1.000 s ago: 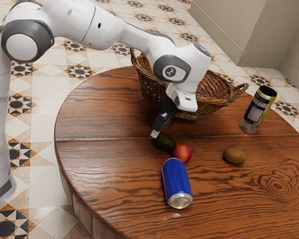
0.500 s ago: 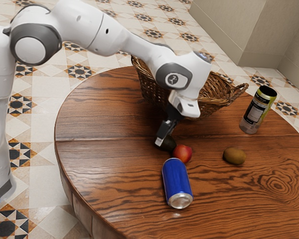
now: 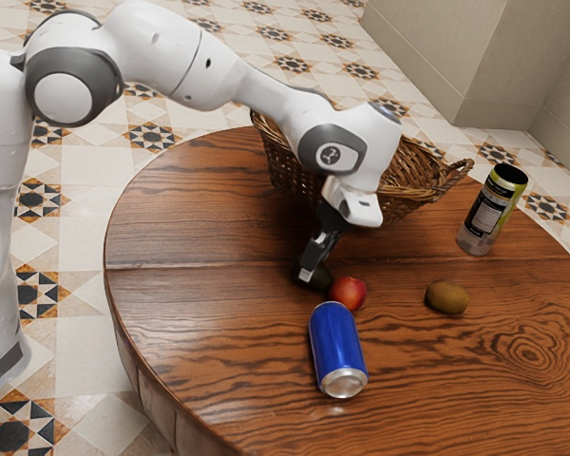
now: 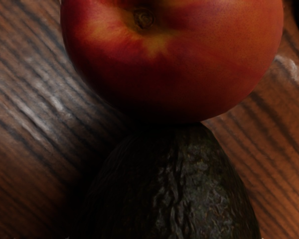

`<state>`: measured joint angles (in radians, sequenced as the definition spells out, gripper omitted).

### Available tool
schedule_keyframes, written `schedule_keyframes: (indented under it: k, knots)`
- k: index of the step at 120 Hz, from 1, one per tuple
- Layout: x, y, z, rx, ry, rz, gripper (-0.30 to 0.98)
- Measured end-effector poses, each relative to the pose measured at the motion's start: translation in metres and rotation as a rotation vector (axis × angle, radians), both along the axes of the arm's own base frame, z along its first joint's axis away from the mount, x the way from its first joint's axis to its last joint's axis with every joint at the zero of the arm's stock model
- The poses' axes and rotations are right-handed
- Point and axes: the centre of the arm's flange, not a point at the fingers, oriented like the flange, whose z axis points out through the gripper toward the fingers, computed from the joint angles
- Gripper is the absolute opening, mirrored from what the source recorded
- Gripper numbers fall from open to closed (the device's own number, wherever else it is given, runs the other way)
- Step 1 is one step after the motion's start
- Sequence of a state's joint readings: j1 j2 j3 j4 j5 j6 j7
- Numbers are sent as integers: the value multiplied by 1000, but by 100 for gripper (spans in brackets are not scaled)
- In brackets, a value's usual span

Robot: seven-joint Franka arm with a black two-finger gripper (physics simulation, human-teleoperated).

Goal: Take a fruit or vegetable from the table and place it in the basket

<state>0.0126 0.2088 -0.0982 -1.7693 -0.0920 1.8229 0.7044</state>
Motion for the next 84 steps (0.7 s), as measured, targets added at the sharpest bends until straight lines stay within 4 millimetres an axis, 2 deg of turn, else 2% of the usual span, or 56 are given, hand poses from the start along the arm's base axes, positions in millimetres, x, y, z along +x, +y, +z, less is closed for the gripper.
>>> schedule_keyframes:
  k: [14, 35, 43, 59, 66, 75, 84]
  knots:
    - [-7, -18, 23, 9, -21, -17, 17]
    - [-19, -77, 77, 49, -35, -62, 16]
    - [-22, -83, 97, 77, -30, -44, 14]
    - [-22, -69, 166, 172, -83, 29, 15]
    - [-22, -56, 189, 218, -104, 67, 16]
    - [-21, -27, 209, 276, -120, 128, 17]
    - [-19, 14, 224, 337, -129, 203, 16]
